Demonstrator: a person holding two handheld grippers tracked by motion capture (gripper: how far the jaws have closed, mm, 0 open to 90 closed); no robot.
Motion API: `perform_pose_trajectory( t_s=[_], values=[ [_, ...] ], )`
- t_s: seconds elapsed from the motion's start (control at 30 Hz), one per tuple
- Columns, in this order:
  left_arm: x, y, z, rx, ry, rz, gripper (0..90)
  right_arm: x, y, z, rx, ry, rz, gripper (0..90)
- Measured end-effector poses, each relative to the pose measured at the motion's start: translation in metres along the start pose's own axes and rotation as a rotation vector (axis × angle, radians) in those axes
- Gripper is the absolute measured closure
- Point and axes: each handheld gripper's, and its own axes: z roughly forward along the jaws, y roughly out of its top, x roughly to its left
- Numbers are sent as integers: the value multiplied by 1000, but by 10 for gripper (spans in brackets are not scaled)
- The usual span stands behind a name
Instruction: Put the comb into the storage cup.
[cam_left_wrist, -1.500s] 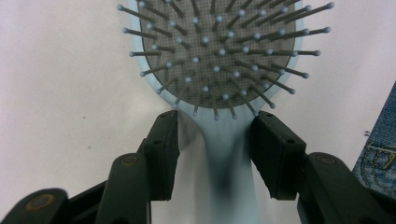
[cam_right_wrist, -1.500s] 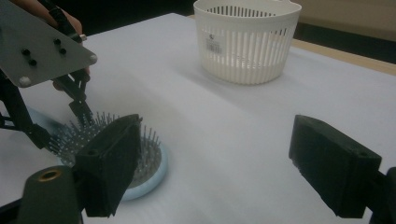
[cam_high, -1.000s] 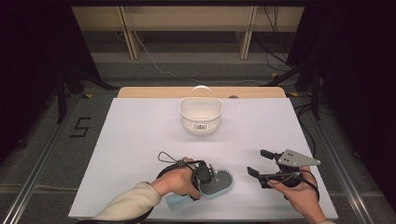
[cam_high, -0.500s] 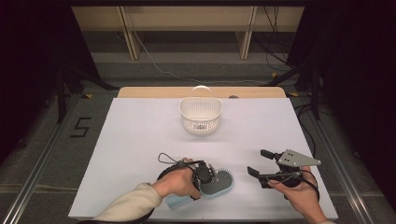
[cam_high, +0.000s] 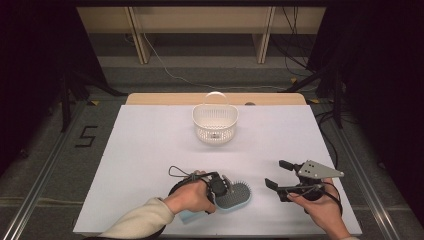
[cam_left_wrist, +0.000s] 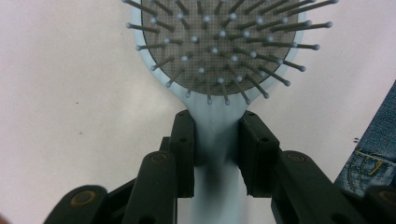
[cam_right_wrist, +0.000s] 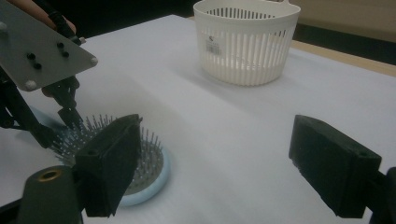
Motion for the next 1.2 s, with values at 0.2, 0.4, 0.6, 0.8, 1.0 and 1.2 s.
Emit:
perform_pose_trajectory(
  t_s=[0.2, 0.4, 0.6, 0.8, 1.0, 1.2],
  values=[
    [0, -1, 0, -7, 0, -2, 693, 0, 0, -1, 0, 0, 1, 177],
    [0, -2, 0, -13, -1, -16, 695, 0, 0, -1, 0, -1, 0, 177],
    [0, -3, 0, -27, -1, -25, 696, 0, 0, -1, -1, -1, 0, 178],
    [-1, -4, -3, -43, 2, -23, 696, -1, 0, -2, 1, -4, -1, 178],
    [0, -6, -6, -63, 7, -17, 696, -1, 0, -2, -4, -4, 1, 177],
    [1, -7, -11, -83, 7, -24, 696, 0, 1, -2, -7, -4, 3, 174]
  ],
)
